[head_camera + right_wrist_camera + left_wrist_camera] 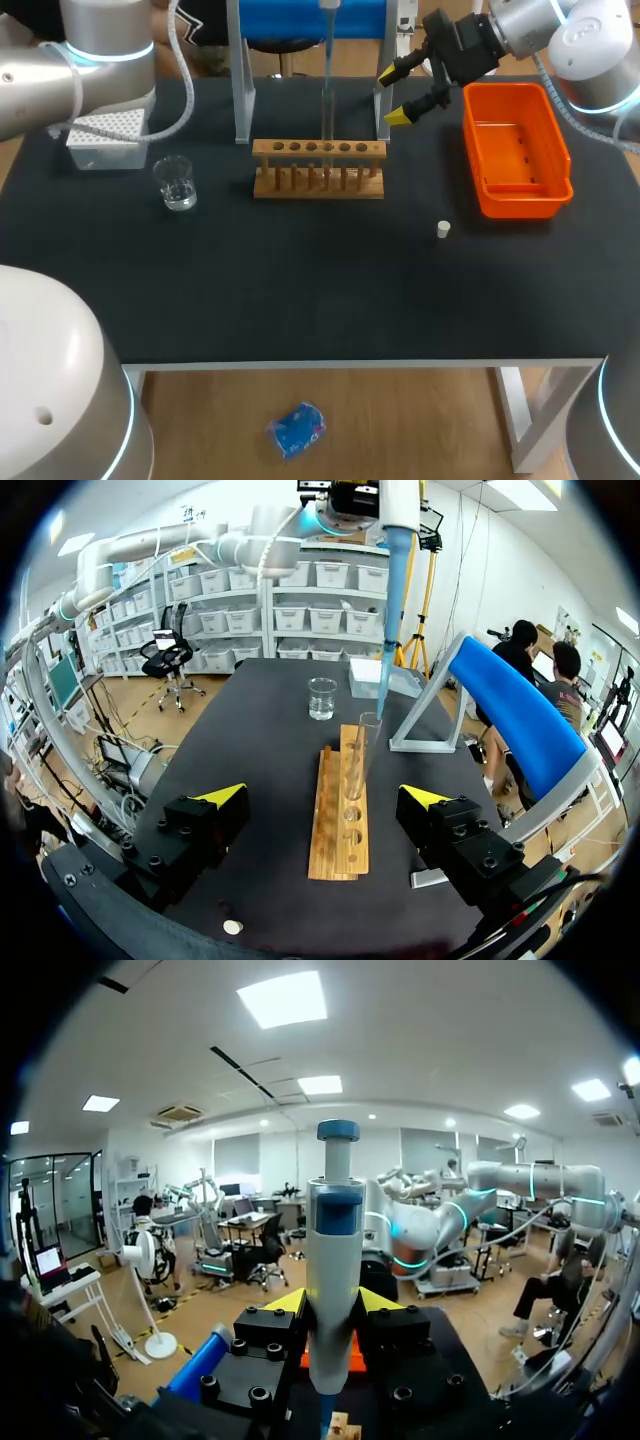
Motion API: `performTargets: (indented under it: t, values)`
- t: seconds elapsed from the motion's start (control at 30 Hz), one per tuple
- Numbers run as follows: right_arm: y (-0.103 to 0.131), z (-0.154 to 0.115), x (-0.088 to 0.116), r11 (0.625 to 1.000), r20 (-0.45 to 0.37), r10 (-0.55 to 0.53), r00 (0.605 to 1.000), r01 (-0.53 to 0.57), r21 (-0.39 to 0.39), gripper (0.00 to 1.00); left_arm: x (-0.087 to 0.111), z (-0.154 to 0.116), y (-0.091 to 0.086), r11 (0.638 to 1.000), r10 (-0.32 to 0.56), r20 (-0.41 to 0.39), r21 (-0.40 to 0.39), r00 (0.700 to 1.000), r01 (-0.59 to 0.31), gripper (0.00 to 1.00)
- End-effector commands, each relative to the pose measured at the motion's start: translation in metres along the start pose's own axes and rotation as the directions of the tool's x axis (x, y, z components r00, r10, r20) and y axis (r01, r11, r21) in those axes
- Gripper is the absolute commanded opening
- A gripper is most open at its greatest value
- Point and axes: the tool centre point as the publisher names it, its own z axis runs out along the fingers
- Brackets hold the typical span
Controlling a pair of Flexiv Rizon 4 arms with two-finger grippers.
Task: Invert the test tube, pick up the pipette, mount the tip to pipette, aspirate from beaker and dispense into the tube, eject the tip, return the pipette, and cap with the stopper.
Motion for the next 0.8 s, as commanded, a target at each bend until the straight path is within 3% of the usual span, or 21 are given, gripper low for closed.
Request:
performTargets:
  t: [0.03, 0.43, 0.67, 0.8]
  values:
    - [-0.001, -0.001, 0.0, 1.0, 0.0, -0.001, 1.0, 0.001, -0.001, 1.0, 0.0, -0.003, -0.012, 1.0, 0.005, 0.002, -0.014, 1.0, -0.005, 0.0]
    - [-0.001, -0.001, 0.0, 1.0, 0.0, -0.001, 1.0, 0.001, -0.001, 1.0, 0.012, -0.006, -0.041, 0.999, 0.022, 0.014, -0.031, 1.0, -0.022, 0.0]
    - [-0.001, -0.001, 0.0, 1.0, 0.0, -0.001, 1.0, 0.001, -0.001, 1.0, 0.041, 0.001, -0.049, 0.999, 0.017, 0.006, -0.039, 1.0, -0.016, 0.0]
    - [0.017, -0.017, 0.011, 0.997, 0.037, -0.04, 0.999, 0.042, -0.059, 1.0, 0.064, 0.005, -0.054, 0.999, 0.028, -0.011, -0.029, 1.0, -0.029, 0.0]
